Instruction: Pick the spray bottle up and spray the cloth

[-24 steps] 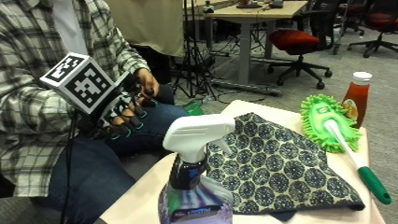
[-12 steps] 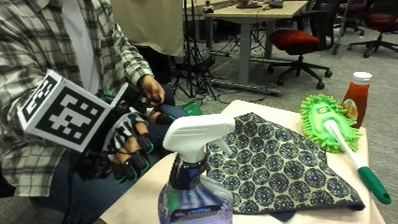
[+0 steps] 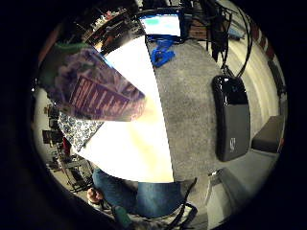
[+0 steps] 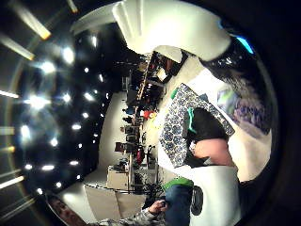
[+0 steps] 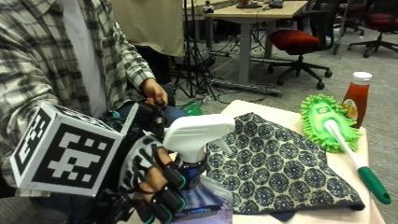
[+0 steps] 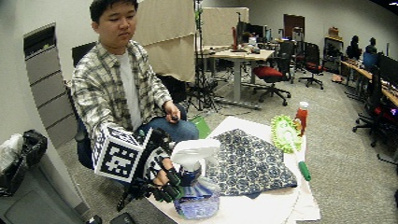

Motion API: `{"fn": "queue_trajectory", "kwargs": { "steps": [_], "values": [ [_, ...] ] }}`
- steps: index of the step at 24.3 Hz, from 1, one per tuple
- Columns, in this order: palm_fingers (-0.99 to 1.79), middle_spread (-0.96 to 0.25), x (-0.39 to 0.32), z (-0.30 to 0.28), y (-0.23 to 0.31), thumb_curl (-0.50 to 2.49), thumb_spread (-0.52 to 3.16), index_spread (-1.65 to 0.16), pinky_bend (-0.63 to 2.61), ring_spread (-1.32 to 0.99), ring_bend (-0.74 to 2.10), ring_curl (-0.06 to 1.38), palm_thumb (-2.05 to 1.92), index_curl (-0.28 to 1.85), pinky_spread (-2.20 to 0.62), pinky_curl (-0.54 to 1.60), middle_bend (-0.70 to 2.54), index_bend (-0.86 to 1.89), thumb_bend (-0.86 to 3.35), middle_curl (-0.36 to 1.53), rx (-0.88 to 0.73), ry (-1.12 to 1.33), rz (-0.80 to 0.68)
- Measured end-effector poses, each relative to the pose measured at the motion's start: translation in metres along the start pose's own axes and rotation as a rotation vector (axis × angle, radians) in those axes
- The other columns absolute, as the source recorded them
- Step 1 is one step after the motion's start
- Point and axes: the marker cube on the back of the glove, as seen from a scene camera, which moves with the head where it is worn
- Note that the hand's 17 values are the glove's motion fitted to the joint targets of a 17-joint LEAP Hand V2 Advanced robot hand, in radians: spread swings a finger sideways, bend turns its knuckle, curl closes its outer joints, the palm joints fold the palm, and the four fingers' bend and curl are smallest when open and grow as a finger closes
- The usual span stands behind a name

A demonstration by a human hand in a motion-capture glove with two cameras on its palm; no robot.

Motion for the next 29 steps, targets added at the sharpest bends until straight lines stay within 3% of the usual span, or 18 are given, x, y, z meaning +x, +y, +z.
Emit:
{"fn": "queue_trajectory", "kwargs": {
  "steps": [7, 15, 21, 29],
  "values": [
    [0.27, 0.05, 0.006, 0.003, -0.021, 0.36, 1.10, -0.21, 0.23, 0.07, 0.42, 0.22, 0.70, 0.24, 0.14, 0.23, 0.27, 0.18, 0.21, 0.27, 0.030, -0.086, -0.111],
    [0.80, -0.06, 0.017, 0.007, -0.039, 0.42, 0.99, -0.25, 0.18, -0.06, 0.47, 0.24, 0.83, 0.29, 0.06, 0.23, 0.35, 0.23, 0.18, 0.32, 0.110, -0.309, -0.149],
    [1.10, -0.09, 0.014, 0.012, -0.053, 0.47, 0.79, -0.25, 0.25, -0.13, 0.54, 0.30, 0.91, 0.31, 0.01, 0.27, 0.38, 0.15, 0.13, 0.37, 0.041, -0.393, -0.189],
    [1.20, -0.12, 0.007, 0.014, -0.071, 0.56, 0.48, -0.24, 0.26, -0.17, 0.58, 0.38, 1.01, 0.39, -0.02, 0.33, 0.44, 0.24, 0.08, 0.43, -0.059, -0.431, -0.211]
  ]
}}
